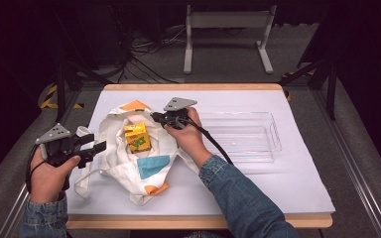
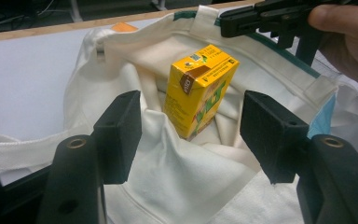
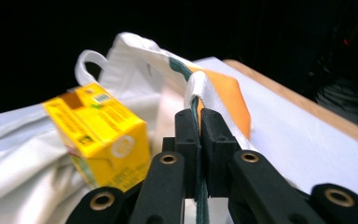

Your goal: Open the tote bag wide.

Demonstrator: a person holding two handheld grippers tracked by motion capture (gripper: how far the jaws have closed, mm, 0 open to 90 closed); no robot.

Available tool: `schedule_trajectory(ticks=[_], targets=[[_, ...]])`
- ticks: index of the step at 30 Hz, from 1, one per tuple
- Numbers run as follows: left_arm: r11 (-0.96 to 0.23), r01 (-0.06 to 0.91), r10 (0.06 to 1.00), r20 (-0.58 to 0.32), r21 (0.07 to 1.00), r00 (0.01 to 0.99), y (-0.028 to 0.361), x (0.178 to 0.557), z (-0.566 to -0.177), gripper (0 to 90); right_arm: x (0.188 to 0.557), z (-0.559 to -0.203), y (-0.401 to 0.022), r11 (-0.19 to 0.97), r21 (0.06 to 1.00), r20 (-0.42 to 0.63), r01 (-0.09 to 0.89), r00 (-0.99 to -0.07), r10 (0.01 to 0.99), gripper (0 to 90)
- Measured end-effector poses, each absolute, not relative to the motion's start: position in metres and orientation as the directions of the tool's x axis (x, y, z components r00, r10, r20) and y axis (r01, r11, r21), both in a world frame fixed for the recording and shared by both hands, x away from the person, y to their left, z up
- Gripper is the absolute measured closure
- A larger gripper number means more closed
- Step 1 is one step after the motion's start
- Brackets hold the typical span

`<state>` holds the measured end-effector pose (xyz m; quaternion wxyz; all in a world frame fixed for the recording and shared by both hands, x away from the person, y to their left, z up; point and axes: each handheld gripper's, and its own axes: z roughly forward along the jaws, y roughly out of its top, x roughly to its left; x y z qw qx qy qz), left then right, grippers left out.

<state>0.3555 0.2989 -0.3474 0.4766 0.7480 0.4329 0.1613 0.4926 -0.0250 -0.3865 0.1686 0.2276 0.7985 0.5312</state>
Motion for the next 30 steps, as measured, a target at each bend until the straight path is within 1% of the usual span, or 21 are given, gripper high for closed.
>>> schedule_trajectory(ticks=[3, 10, 22, 30], targets=[[-0.168, 0.494, 0.803, -0.172, 0.853, 0.571, 0.299, 0.355, -0.347, 39.6, 0.496, -0.394, -0.025, 0.333, 0.914, -0.004, 0.232, -0.816, 0.578, 85.6], [-0.17, 0.489, 0.801, -0.169, 0.856, 0.574, 0.299, 0.355, -0.347, 39.4, 0.499, -0.409, -0.022, 0.33, 0.895, 0.038, 0.301, -0.787, 0.615, 85.3], [-0.177, 0.477, 0.798, -0.158, 0.861, 0.581, 0.299, 0.353, -0.345, 39.0, 0.502, -0.435, -0.018, 0.361, 0.855, 0.067, 0.372, -0.769, 0.635, 85.9], [-0.175, 0.474, 0.799, -0.157, 0.863, 0.58, 0.299, 0.353, -0.346, 38.2, 0.5, -0.437, -0.016, 0.369, 0.842, 0.07, 0.394, -0.758, 0.649, 85.6]])
